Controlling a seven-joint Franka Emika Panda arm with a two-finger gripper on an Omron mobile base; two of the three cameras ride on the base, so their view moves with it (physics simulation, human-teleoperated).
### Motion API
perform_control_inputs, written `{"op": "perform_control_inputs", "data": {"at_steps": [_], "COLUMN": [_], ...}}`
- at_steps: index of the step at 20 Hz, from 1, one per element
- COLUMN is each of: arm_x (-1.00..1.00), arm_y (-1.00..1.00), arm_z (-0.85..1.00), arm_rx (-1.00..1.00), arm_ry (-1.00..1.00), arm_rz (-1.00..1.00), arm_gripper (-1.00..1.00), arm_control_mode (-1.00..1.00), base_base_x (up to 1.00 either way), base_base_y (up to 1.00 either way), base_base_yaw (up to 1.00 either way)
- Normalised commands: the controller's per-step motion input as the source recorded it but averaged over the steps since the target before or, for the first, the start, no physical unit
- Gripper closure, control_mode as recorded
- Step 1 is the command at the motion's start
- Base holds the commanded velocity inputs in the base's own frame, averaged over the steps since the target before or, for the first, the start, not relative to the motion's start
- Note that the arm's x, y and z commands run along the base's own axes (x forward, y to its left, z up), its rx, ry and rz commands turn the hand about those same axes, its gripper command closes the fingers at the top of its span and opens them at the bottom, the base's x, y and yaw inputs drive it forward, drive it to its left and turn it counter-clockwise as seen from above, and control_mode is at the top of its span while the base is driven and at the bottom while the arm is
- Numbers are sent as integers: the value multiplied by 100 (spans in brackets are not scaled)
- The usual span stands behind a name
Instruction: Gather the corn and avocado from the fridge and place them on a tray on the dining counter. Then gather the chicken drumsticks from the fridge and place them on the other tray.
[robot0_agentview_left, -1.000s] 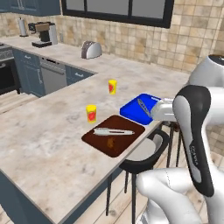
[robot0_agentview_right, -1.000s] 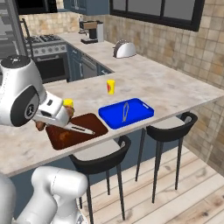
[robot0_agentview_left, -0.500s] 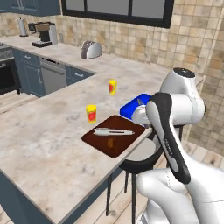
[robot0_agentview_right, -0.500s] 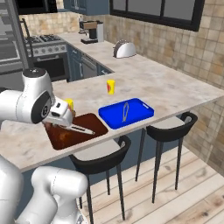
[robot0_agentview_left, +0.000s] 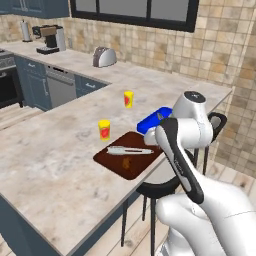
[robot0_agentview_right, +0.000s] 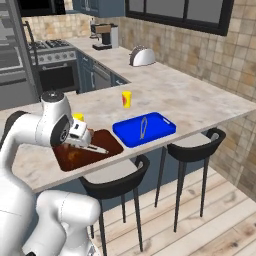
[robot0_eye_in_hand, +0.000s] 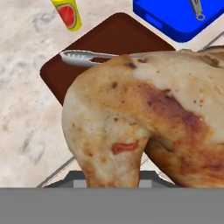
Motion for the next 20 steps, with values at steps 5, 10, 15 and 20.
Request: {"op": "perform_control_inputs", "data": {"at_steps": [5,10,15,20], "arm_x": [50,49,43,40], "arm_y": [0,0,6,10], "arm_z": [-24,-20,-24,-30], "arm_rx": [0,0,0,0], "arm_ry": [-7,-3,1,2], "arm_rz": [-3,-2,0,0], "arm_gripper": [100,100,100,100], "arm_control_mode": [-100,-100,-100,-100], "base_base_x": [0,0,0,0], "base_base_y": [0,0,0,0], "base_base_yaw": [0,0,0,0]}}
